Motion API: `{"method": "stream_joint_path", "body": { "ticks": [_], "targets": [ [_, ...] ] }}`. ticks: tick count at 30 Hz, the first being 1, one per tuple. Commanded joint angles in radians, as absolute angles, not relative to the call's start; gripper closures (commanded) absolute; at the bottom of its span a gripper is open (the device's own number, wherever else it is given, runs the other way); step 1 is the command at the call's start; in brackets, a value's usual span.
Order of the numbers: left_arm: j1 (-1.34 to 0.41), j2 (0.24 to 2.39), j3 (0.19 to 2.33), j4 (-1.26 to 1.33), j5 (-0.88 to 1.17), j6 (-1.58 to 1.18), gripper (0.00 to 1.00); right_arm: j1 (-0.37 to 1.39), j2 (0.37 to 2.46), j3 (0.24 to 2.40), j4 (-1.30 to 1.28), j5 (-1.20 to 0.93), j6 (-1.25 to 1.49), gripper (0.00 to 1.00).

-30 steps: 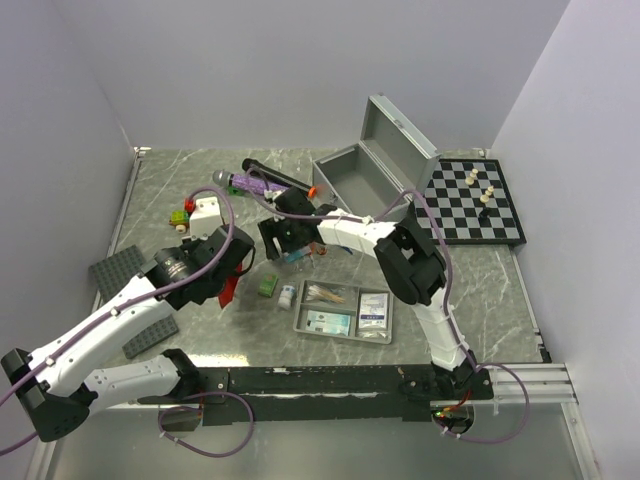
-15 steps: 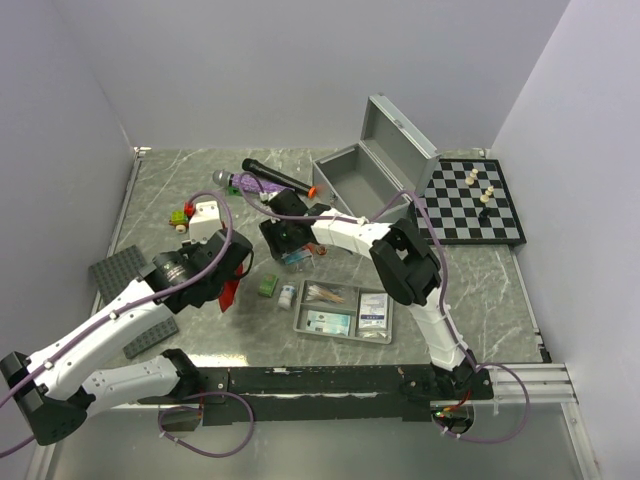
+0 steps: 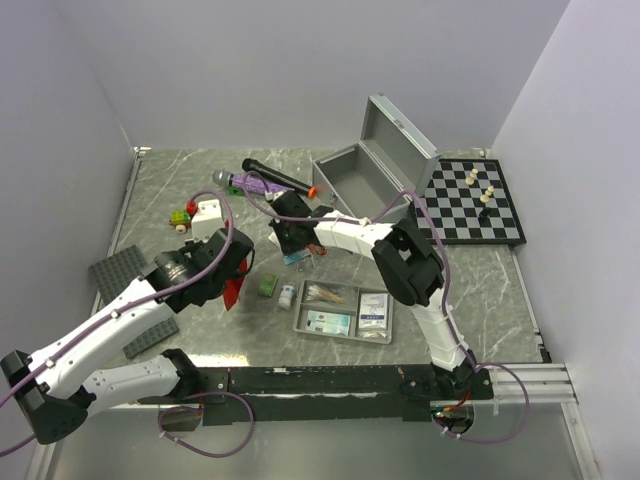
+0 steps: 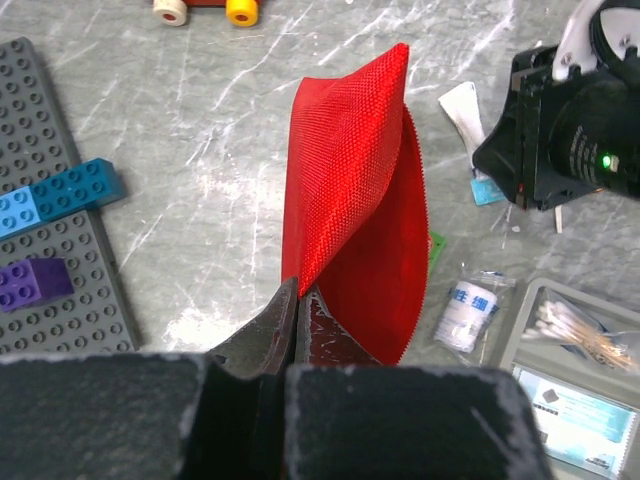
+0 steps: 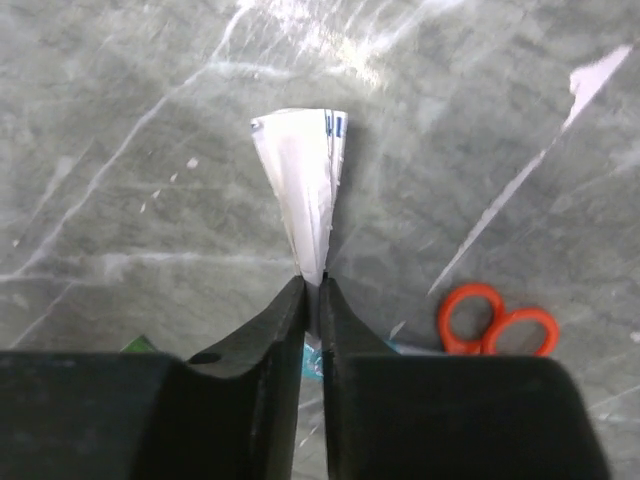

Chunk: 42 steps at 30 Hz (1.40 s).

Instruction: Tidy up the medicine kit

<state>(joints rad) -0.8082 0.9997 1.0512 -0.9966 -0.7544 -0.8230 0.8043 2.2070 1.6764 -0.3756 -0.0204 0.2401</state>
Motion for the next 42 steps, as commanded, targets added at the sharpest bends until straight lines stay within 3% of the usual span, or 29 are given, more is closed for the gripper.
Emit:
{"method": "stream_joint_path", "body": {
  "ticks": [1, 10, 19, 42],
  "targets": [
    [-0.805, 1.015, 1.051, -0.934, -0.73, -0.796, 0.99, 0.789, 2.083, 1.585, -0.336, -0.023, 0.285, 0.88],
    [-0.805, 1.104, 1.066, -0.881, -0.744, -0.793, 0.99, 0.773, 1.76, 1.346, -0.247, -0.064, 0.402, 0.97],
    [-0.801, 1.204, 1.092, -0.776, -0.697, -0.813, 0.99, 0.805, 1.513, 1.146, -0.138, -0.204, 0.508, 0.97],
    [-0.799, 1.235, 1.117, -0.661, -0.612, -0.87, 0.99, 0.854, 1.637, 1.295, -0.147, -0.307, 0.653, 0.99]
  ]
}}
